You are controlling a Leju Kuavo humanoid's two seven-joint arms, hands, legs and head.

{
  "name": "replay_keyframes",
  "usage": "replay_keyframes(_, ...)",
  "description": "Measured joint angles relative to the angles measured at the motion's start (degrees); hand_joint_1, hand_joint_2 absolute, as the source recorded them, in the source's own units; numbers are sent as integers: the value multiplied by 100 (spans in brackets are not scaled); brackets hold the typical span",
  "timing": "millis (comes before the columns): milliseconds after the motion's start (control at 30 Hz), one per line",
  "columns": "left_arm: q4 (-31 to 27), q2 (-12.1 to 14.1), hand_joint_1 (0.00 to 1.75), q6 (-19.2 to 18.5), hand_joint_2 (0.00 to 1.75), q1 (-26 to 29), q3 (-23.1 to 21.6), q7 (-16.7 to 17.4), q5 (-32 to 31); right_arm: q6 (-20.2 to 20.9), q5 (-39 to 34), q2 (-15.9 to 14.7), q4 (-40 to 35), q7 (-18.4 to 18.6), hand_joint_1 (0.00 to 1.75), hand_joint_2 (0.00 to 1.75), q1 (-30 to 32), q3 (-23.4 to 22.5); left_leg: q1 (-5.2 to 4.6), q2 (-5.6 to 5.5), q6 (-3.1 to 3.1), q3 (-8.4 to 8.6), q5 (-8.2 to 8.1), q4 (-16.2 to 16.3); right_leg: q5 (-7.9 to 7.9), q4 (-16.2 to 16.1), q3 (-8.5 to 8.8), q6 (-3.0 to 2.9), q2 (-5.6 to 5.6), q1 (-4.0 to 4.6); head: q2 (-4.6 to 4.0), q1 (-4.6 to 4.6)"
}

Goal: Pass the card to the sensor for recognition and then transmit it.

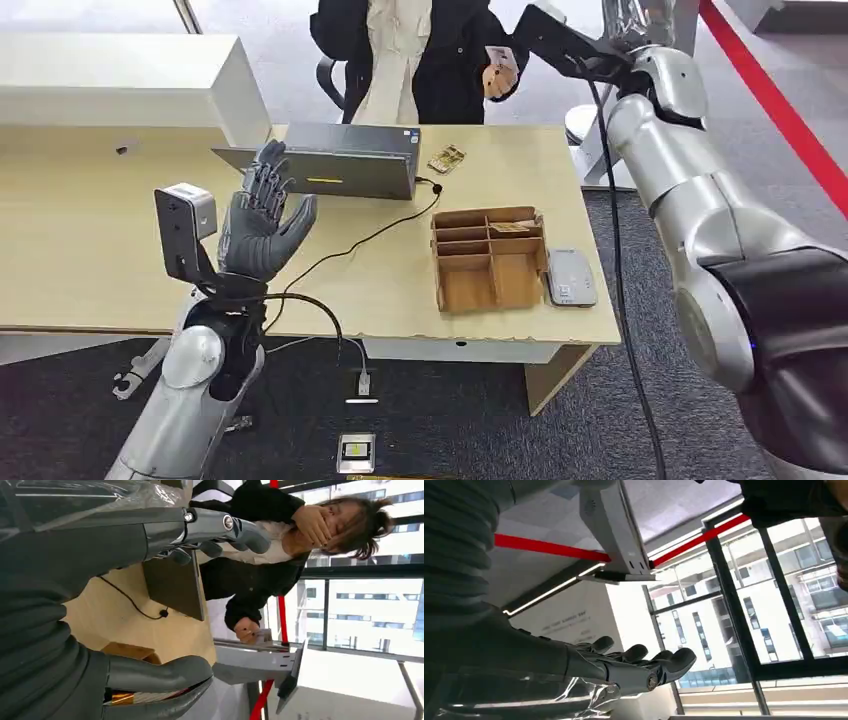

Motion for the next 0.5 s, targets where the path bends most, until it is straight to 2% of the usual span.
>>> replay_keyframes(133,-22,7,0,137,175,59,4,83,-68,33,-439,74,-55,-548,0,175,140,-126,1,1,0,0,0,-1,0,2,3,0,0,0,0,-2)
replay_keyframes(233,-136,33,0,227,175,177,18,245,-136,263,-754,155,-155,-791,0,175,345,-210,3,-2,0,0,0,-1,0,2,3,-1,0,4,0,2)
replay_keyframes(367,-374,90,0,256,175,332,52,501,-210,606,-1108,247,-367,-824,0,175,693,-238,4,-3,0,0,0,-2,-1,2,3,-1,-1,6,0,0)
replay_keyframes(500,-641,129,0,258,175,501,127,669,-310,866,-1530,293,-687,-657,0,175,1076,-229,4,-3,0,0,0,-2,-2,1,3,-2,-1,7,0,0)
